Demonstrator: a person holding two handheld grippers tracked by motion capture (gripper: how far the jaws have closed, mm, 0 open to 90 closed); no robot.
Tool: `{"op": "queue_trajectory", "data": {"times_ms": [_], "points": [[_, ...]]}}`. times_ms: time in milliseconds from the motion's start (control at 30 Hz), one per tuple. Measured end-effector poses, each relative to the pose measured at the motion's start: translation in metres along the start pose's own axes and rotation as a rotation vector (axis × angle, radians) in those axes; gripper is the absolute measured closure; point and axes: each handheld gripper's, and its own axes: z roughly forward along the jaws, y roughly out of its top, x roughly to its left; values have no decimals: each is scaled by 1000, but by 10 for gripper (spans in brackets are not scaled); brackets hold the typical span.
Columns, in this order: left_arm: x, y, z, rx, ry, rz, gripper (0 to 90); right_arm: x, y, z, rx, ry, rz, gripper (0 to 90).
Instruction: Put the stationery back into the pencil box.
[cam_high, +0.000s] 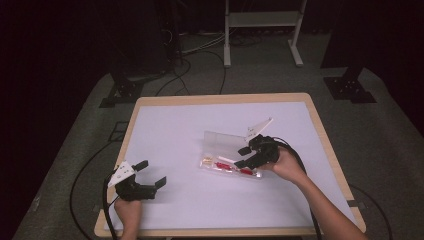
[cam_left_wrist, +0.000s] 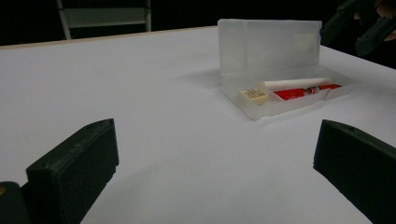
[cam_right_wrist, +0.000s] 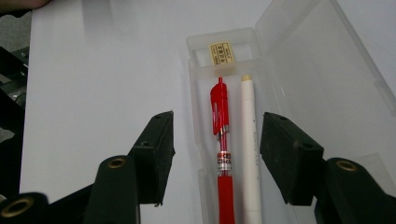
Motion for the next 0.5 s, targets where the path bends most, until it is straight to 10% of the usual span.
{"op": "queue_trajectory", "data": {"times_ms": [500], "points": [[0, 0, 0, 0, -1, -2, 0, -3, -13, -5, -6, -10, 18, 430]]}}
